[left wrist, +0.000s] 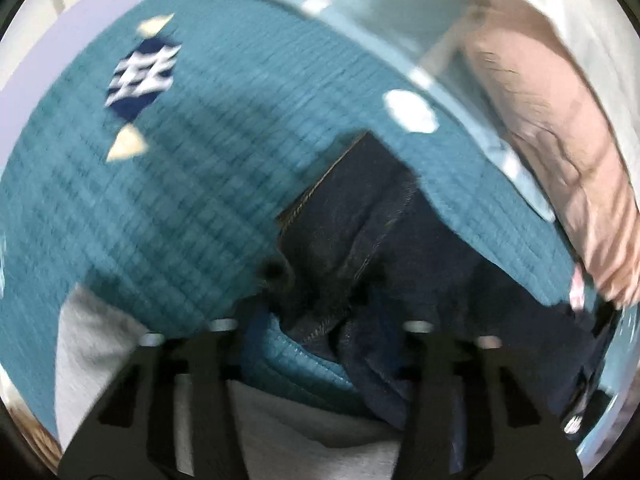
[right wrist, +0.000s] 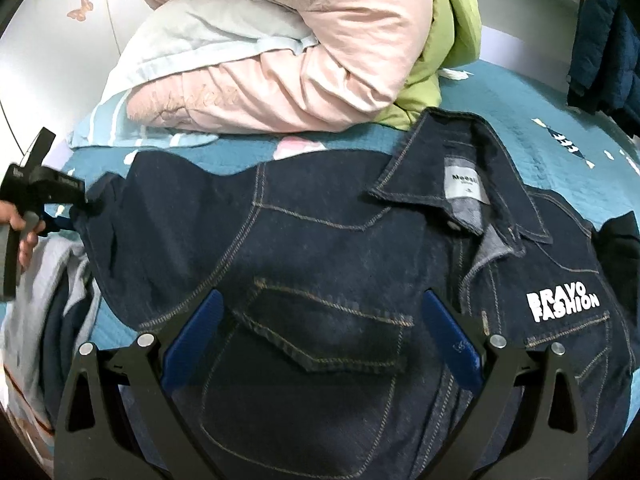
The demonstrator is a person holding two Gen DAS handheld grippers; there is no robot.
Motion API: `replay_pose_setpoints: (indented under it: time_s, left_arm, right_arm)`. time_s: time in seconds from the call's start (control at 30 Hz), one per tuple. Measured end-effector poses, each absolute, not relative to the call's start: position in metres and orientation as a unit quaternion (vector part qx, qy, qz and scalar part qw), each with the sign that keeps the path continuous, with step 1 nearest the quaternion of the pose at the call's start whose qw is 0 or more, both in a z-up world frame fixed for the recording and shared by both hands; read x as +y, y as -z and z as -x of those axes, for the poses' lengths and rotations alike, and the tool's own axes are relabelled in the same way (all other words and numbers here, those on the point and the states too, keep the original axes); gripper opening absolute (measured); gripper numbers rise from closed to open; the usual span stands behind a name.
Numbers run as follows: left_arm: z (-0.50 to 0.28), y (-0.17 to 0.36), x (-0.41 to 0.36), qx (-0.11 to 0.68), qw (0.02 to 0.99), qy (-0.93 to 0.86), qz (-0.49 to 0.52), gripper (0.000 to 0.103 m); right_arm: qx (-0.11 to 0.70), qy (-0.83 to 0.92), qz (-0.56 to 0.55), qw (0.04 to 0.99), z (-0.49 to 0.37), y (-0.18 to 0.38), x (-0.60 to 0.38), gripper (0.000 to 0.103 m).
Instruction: Fold large clothes
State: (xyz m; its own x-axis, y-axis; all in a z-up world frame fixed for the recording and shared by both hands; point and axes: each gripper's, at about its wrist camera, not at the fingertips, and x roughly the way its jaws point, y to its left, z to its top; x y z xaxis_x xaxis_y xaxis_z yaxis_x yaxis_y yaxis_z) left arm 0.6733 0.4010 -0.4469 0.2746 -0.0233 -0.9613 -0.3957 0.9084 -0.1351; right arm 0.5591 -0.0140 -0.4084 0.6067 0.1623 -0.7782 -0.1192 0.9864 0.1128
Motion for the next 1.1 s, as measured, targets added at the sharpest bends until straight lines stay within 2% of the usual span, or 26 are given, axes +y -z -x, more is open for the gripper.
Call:
replay_pose_setpoints:
  time_s: [0.03, 0.07, 0.1, 0.2, 0.3, 0.43, 0.47, 0.53, 0.67, 0.8, 0.97, 1.1]
  left_arm:
    - [-0.671, 0.44, 0.4, 0.58, 0.788, -0.114, 0.172, 0.026]
    - [-0.67, 0.434, 0.4, 0.572, 0.794, -0.107, 0.174, 0.024]
    - [-0.667, 0.425, 0.401, 0.558, 0.804, -0.101, 0.179, 0.023]
    - [-0.644, 0.393, 0.406, 0.516, 0.831, -0.076, 0.192, 0.022]
    - [-0.606, 0.348, 0.404, 0.465, 0.861, -0.046, 0.202, 0.022]
    - [-0.556, 0.295, 0.379, 0.416, 0.885, -0.006, 0.209, 0.022]
    - [-0.551, 0.292, 0.365, 0.409, 0.887, 0.008, 0.216, 0.021]
    - [-0.533, 0.274, 0.338, 0.394, 0.898, 0.02, 0.196, 0.02]
    - [-0.518, 0.239, 0.273, 0.358, 0.92, 0.055, 0.149, 0.019]
    - [-0.521, 0.216, 0.184, 0.336, 0.929, 0.123, 0.094, 0.018]
    - [-0.537, 0.223, 0.064, 0.348, 0.913, 0.205, 0.061, 0.017]
    - [-0.555, 0.271, -0.036, 0.383, 0.89, 0.247, 0.036, 0.016]
  right_arm:
    - [0.436, -0.089, -0.034, 0.895, -0.562, 0.408, -0.013, 0.095]
    - [0.439, -0.102, -0.047, 0.891, -0.567, 0.409, -0.012, 0.091]
    - [0.443, -0.114, -0.056, 0.887, -0.571, 0.41, -0.011, 0.07]
    - [0.469, -0.158, -0.093, 0.864, -0.592, 0.421, 0.0, 0.028]
    - [0.49, -0.199, -0.116, 0.841, -0.603, 0.434, 0.019, 0.009]
    - [0.566, -0.21, -0.125, 0.787, -0.619, 0.48, 0.05, 0.006]
    - [0.563, -0.209, -0.127, 0.79, -0.623, 0.487, 0.049, 0.002]
    - [0.571, -0.219, -0.161, 0.775, -0.63, 0.489, 0.042, 0.001]
    - [0.547, -0.264, -0.197, 0.769, -0.619, 0.459, 0.003, 0.008]
    - [0.509, -0.26, -0.197, 0.797, -0.58, 0.423, -0.076, 0.008]
    - [0.473, -0.155, -0.185, 0.848, -0.529, 0.403, -0.214, 0.008]
    - [0.441, -0.043, -0.177, 0.879, -0.49, 0.401, -0.318, 0.008]
